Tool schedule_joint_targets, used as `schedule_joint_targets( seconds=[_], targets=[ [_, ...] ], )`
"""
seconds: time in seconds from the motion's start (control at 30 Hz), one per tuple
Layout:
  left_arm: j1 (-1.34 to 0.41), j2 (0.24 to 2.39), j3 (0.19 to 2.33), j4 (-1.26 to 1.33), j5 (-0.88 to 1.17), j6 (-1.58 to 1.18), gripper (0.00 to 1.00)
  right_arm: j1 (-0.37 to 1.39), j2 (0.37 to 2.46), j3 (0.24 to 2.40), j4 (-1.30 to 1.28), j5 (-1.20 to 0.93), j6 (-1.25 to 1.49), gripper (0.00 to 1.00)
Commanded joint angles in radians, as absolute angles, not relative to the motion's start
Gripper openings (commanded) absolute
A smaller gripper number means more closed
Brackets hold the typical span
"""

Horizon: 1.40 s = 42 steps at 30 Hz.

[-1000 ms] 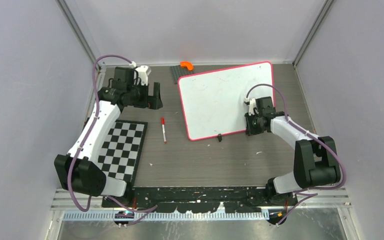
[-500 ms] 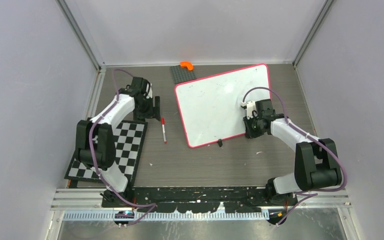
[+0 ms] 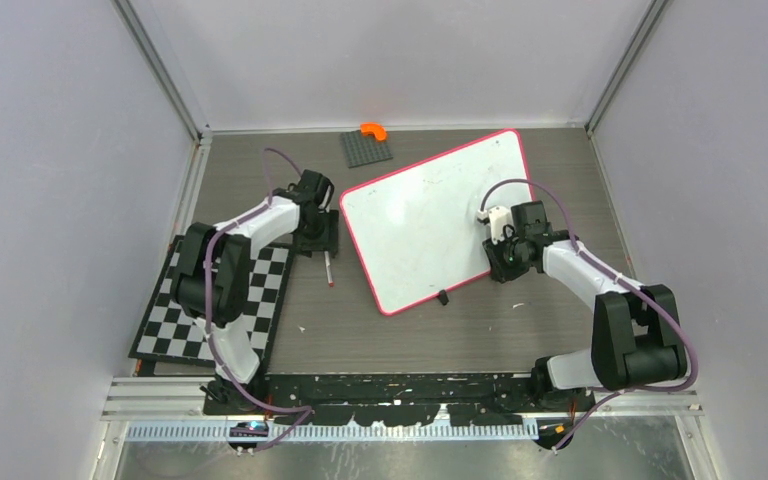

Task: Write a sentence on the whiteboard
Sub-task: Move the whiteboard to the center of the board, then open the whiteboard marker at the center of the board.

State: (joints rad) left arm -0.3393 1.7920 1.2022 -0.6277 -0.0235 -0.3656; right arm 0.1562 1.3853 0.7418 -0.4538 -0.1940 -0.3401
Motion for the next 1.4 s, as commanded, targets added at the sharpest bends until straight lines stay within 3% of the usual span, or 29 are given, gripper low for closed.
schedule_joint_targets(
  seconds=[0.0,0.07,0.2,0.37,0.47,0.7,1.03,1.17,1.37],
  targets=[
    [-0.348,1.844,1.233,-0.585,-0.054,-0.388,0.57,0.169,1.341,0.752,-0.536,-0.198,-0.366,0.42],
    [-0.355,1.86,1.233,-0.585,-0.048,-0.394,0.56,0.17,1.33,0.769,-0.559,-0.206,-0.356,0.51],
    [-0.365,1.885,1.228,-0.585,-0.045,-0.396,0.51,0.17,1.303,0.802,-0.599,-0.236,-0.34,0.6],
    [-0.364,1.924,1.258,-0.628,-0.047,-0.394,0.31,0.17,1.258,0.868,-0.668,-0.277,-0.317,0.68],
    [-0.357,1.916,1.283,-0.653,-0.038,-0.403,0.24,0.171,1.224,0.923,-0.708,-0.311,-0.295,0.74],
    [-0.317,1.783,1.344,-0.715,0.034,-0.428,0.01,0.171,1.212,1.151,-0.834,-0.417,-0.246,0.82],
    [-0.023,1.356,1.337,-0.725,0.295,-0.556,0.0,0.231,1.341,1.509,-0.734,-0.591,0.07,0.79],
    [0.105,1.174,1.289,-0.54,0.509,-0.671,0.0,0.329,1.365,1.608,-0.618,-0.563,0.194,0.79],
    [0.118,1.049,1.185,-0.123,0.754,-1.035,0.0,0.455,1.488,1.76,-0.485,-0.644,0.423,0.79]
  ],
)
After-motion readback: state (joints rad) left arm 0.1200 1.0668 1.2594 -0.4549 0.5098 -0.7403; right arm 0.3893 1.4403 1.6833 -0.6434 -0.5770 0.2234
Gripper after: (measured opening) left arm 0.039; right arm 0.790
